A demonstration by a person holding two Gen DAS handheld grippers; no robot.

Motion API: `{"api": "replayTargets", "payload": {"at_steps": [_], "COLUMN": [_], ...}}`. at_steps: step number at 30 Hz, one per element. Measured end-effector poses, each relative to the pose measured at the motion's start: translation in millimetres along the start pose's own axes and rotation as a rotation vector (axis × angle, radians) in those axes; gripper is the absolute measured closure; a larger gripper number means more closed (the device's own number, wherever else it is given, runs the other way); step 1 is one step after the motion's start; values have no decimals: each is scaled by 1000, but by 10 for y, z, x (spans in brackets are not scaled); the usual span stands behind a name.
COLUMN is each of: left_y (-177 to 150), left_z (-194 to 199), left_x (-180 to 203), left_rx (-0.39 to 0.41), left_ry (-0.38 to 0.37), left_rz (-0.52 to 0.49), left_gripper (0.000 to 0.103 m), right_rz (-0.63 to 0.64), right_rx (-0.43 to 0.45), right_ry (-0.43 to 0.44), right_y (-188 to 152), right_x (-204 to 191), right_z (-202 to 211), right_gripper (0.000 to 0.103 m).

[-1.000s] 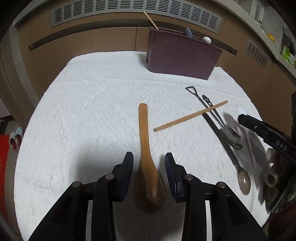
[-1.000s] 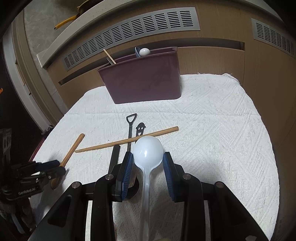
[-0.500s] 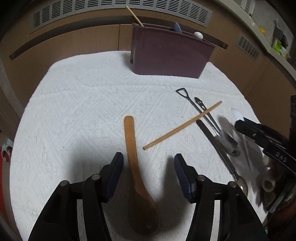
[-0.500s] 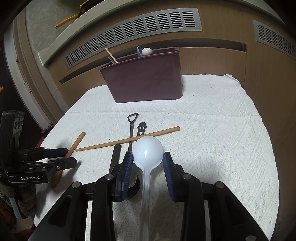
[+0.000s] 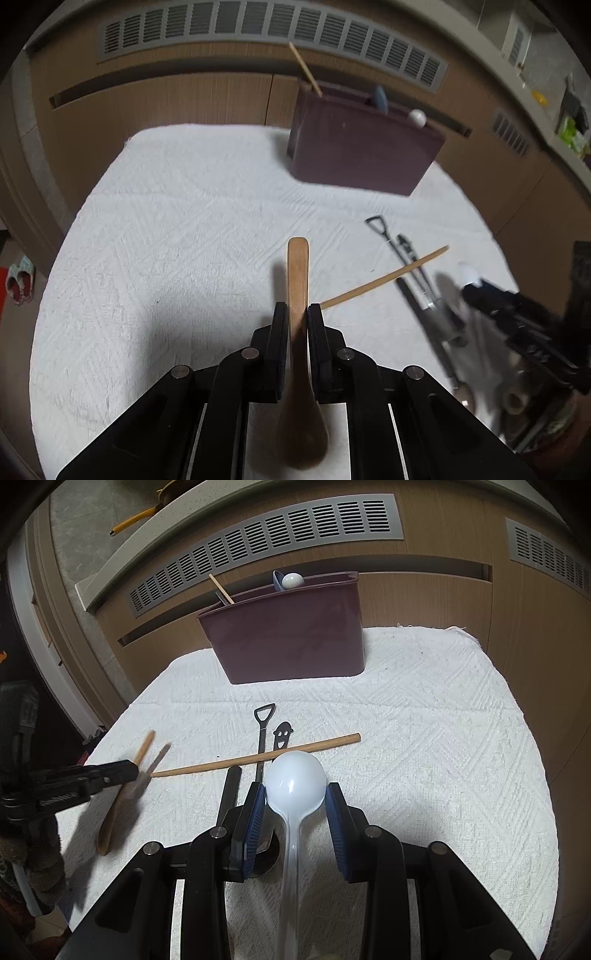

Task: Organize utensils
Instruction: 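Lift both spoons over the maroon caddy and open both tools to drop them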

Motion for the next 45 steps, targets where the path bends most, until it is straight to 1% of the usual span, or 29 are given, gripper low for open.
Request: {"api": "replayTargets", "payload": {"at_steps": [5,13,16,18,21,26,29,31,33,36,38,39,41,43,45], "left_y": [85,162,231,322,484,724,912,1106,1372,1798,2045,2152,2339,2453,2512], "left_z": [210,289,376,460,536,523,535,568,643,767,779,757,648,509,319], "left_x": [61,156,206,240,282,327,381,440,520,639,687,695,670,614,542], "left_rx": [51,83,107,134,174,187,200,219,264,345,380,391,403,395,369], "left_ry": [-30,-63,-77,-84,-95,-121,-136,-152,-168,-183,-194,-196,-188,-190,-200], "left_rz": [10,13,6,-6,-21,-21,-29,-33,-48,-76,-81,-83,-82,-67,-43], "left_gripper": [92,92,92,92,92,92,92,92,92,92,92,92,92,92,92], "right_rz": [-1,-12,-11,1,18,29,25,42,69,100,113,122,127,118,109], "right_rx": [2,8,0,5,38,62,86,137,205,325,399,438,476,493,500], "right_ry": [2,16,20,22,28,27,40,46,46,67,81,86,98,113,113], "right_y": [4,12,38,94,238,471,698,977,1308,1953,2274,2423,2602,2748,2830], "right_x": [7,21,7,-19,-56,-60,-52,-58,-88,-148,-170,-176,-180,-161,-133], "right_z": [-8,12,36,97,211,281,340,451,591,810,873,871,790,602,407], "right_gripper": [71,72,72,72,72,72,72,72,72,72,72,72,72,72,72]}}
Point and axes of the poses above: each gripper's, at about its wrist camera, not at the fingertips, and z roughly against the way its jaws point, x to its right, y to its top, the point moved 9 cm from there along -z, roughly the way its jaws point, and after that the axes turned 2 degrees about x, right-handed, at the moved point
